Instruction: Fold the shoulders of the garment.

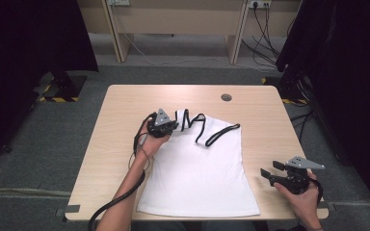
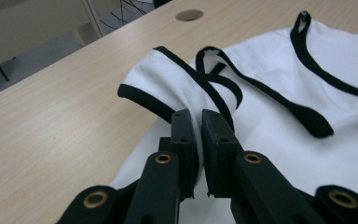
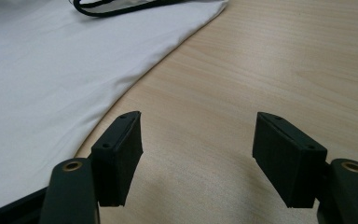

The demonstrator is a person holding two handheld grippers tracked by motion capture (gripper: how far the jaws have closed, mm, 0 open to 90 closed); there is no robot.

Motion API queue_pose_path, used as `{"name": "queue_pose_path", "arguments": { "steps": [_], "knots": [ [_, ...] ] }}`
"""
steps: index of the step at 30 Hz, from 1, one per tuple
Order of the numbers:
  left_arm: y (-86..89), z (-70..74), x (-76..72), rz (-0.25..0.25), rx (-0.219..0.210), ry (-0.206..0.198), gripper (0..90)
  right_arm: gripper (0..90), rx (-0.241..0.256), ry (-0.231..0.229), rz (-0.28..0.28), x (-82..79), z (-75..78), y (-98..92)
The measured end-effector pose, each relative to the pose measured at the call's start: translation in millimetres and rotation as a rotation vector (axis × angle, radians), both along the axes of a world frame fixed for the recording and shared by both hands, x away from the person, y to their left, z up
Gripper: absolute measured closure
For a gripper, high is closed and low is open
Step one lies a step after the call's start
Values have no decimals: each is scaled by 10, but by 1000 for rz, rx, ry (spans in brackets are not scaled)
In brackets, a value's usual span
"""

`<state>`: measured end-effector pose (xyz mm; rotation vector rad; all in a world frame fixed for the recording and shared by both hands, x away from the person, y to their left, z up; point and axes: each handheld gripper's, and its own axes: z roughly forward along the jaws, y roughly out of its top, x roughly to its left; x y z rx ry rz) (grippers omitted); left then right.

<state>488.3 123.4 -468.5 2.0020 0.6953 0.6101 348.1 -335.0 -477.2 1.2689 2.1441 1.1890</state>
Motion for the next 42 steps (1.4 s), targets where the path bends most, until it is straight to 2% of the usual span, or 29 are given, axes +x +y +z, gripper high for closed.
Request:
{"name": "queue_pose_path", "arguments": {
  "steps": [2,3,5,7,8,10,11,12,13,15,16,18,19,20,21,23,24,26,27,30,34,42],
  "knots": [
    [0,0,0,0,0,0,817,333,-1,0,0,0,0,1],
    [-5,-57,-54,-14,17,8,817,333,-1,0,0,0,0,1],
    [-9,-87,-113,-27,17,19,797,333,-1,1,-1,0,0,1],
    [-9,-87,-113,-27,17,19,779,333,-1,-1,-1,0,0,1],
    [-25,-89,-169,-56,33,27,779,333,-1,-1,-1,0,0,1],
    [-25,-89,-169,-56,33,27,751,332,-1,0,-1,0,0,1],
    [-13,-22,-176,-65,17,33,751,332,-1,0,-1,0,0,1],
    [-13,-22,-176,-65,17,33,708,332,-1,0,-1,0,0,1],
    [6,100,-98,-54,7,32,708,331,-3,1,-2,0,0,3],
    [6,100,-98,-54,7,32,682,331,-3,1,-3,1,0,3],
    [2,206,35,-46,-5,48,682,330,-3,1,-3,1,0,3],
    [2,206,35,-46,-5,48,650,330,-4,1,-4,0,0,4],
    [-13,261,192,-32,-6,76,650,329,-4,1,-4,0,0,4],
    [-13,261,192,-32,-6,76,628,329,-4,1,-4,0,0,4],
    [-52,260,388,-24,9,130,628,327,-5,5,-4,3,0,6],
    [-52,260,388,-24,9,130,602,327,-2,5,-3,4,-1,4],
    [-103,211,558,-26,11,180,602,326,-2,5,-3,4,-1,4],
    [-103,211,558,-26,11,180,575,326,-1,6,-3,5,-1,3],
    [-151,183,679,-28,9,213,575,325,-1,6,-3,5,-1,3],
    [-161,176,702,-28,7,220,553,324,0,6,-2,4,-1,3],
    [-210,106,755,-51,22,265,549,324,0,7,-1,5,-1,3],
    [-269,-5,658,-110,67,301,546,323,-5,6,2,3,-1,8]
  ]
}}
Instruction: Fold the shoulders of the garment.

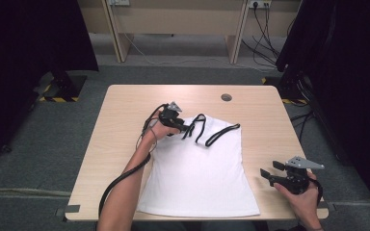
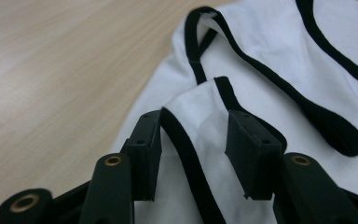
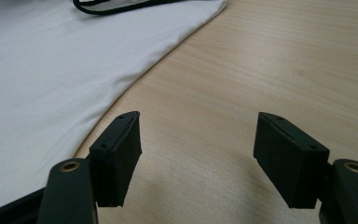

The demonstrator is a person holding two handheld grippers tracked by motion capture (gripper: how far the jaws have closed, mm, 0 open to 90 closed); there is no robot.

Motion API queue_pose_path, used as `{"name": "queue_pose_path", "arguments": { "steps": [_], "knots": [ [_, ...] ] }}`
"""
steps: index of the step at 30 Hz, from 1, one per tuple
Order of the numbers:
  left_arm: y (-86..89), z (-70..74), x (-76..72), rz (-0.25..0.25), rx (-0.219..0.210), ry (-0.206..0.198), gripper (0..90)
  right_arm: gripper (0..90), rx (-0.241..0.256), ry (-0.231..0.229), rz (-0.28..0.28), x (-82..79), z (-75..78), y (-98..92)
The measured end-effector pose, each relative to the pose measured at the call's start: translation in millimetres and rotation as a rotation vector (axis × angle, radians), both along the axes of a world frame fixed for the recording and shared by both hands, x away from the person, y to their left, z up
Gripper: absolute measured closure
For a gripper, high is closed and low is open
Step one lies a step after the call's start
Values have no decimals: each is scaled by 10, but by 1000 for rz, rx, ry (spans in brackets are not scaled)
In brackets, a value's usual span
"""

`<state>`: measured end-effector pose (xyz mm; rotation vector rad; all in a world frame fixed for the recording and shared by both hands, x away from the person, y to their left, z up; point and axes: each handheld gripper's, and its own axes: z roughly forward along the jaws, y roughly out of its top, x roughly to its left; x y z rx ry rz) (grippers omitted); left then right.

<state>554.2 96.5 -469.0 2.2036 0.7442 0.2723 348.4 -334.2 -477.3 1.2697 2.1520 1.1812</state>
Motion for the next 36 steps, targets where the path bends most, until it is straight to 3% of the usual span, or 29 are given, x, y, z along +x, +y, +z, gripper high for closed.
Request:
{"name": "queue_pose_path", "arguments": {
  "steps": [8,11,13,16,22,28,36],
  "knots": [
    [3,-26,35,4,-8,30,568,322,-4,0,-3,1,-1,4],
    [17,-23,32,4,-25,42,676,322,-4,-1,-4,0,0,4],
    [22,-5,5,-17,-39,32,764,322,-6,-3,-3,-2,0,5],
    [23,26,-61,-44,-46,6,814,322,-10,-4,-3,-4,0,9],
    [52,126,-272,-94,-77,-59,827,319,-11,-4,-4,-4,0,10],
    [132,164,-544,-137,-76,-114,812,317,-13,-3,-4,-4,0,11],
    [290,64,-926,-218,-5,-109,744,314,-18,2,3,4,-2,14]
  ]
}}
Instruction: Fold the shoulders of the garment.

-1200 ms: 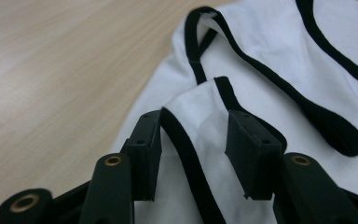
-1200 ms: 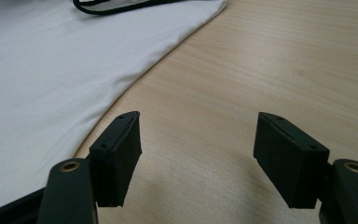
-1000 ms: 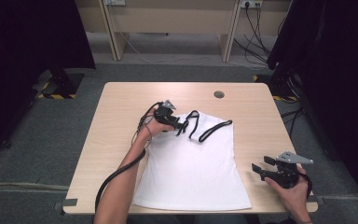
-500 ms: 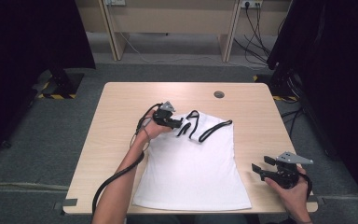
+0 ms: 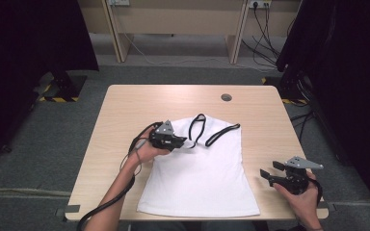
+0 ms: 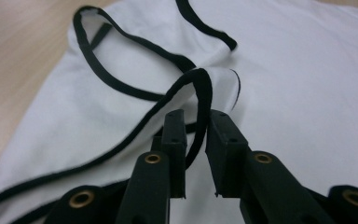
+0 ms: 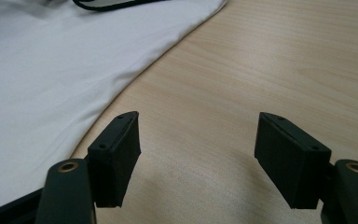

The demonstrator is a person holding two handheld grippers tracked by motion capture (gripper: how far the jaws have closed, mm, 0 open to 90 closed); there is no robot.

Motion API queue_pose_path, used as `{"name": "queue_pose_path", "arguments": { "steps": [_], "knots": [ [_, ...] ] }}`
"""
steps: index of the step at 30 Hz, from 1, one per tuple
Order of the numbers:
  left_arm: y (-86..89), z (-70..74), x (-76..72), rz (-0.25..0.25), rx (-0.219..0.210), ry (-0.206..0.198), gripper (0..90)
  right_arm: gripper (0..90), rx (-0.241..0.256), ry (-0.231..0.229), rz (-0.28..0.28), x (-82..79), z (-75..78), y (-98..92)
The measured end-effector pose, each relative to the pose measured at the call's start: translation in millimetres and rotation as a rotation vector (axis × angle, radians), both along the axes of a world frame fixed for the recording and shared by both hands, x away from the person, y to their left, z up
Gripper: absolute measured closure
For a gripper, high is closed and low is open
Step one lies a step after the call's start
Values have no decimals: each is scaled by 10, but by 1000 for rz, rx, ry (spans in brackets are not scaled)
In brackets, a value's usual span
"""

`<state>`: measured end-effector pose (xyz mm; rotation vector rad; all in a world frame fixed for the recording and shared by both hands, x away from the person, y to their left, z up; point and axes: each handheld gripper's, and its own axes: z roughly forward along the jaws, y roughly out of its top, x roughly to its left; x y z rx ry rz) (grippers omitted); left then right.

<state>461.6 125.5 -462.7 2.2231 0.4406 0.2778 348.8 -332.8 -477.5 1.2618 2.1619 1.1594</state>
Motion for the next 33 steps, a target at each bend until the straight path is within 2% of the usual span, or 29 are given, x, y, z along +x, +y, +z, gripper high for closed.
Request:
{"name": "queue_pose_path", "arguments": {
  "steps": [6,11,15,20,24,27,33],
  "knots": [
    [175,-27,-203,-11,47,23,628,316,-44,16,31,44,8,46],
    [242,90,-256,16,60,-26,561,347,-92,8,101,162,124,218],
    [62,149,-238,-29,91,-57,530,408,-129,-17,175,344,299,487],
    [-204,171,-150,-80,176,-93,505,489,-195,-10,267,659,428,882],
    [-340,153,-95,-116,236,-101,506,538,-238,4,330,878,456,1198],
    [-396,126,-50,-125,266,-101,512,569,-268,10,356,1010,459,1408],
    [-451,87,19,-135,282,-96,539,580,-326,21,396,1172,389,1725]
  ]
}}
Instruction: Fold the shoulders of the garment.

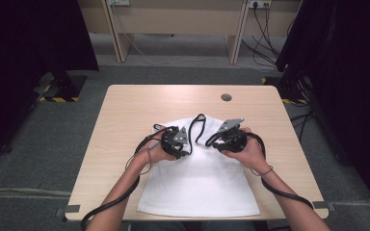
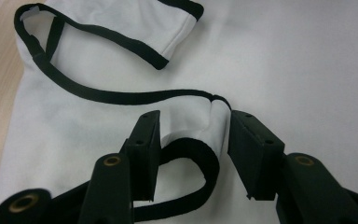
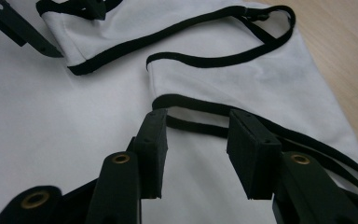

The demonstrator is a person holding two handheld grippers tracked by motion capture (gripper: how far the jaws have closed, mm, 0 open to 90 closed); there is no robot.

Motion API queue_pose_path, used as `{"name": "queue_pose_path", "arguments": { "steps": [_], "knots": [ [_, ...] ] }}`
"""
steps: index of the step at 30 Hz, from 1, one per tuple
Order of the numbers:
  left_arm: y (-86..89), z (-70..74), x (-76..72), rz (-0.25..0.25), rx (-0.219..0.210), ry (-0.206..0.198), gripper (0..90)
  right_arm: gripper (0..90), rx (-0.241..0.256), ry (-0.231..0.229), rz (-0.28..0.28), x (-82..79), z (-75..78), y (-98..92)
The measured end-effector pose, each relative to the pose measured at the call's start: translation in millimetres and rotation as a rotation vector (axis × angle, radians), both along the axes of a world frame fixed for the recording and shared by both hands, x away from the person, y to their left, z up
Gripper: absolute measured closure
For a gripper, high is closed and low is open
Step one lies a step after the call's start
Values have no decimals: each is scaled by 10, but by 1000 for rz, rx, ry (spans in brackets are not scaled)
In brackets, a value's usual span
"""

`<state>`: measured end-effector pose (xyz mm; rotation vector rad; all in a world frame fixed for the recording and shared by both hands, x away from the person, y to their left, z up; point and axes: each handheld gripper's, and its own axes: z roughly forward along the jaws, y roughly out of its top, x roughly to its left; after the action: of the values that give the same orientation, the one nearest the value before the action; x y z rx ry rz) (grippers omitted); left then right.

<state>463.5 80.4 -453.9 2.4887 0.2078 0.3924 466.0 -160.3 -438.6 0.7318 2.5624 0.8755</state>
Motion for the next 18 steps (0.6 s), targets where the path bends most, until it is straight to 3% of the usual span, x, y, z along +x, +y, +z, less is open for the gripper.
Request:
{"name": "queue_pose_path", "arguments": {
  "steps": [2,7,13,18],
  "knots": [
    [-5,-23,15,-2,15,3,546,571,-7,-2,13,26,-22,77],
    [-3,-58,27,5,5,20,574,566,-37,9,40,78,-90,248],
    [-1,-62,55,21,-10,42,625,765,-67,19,43,122,-181,322],
    [-10,-30,99,40,-45,42,767,818,-48,16,36,110,-118,279]
  ]
}}
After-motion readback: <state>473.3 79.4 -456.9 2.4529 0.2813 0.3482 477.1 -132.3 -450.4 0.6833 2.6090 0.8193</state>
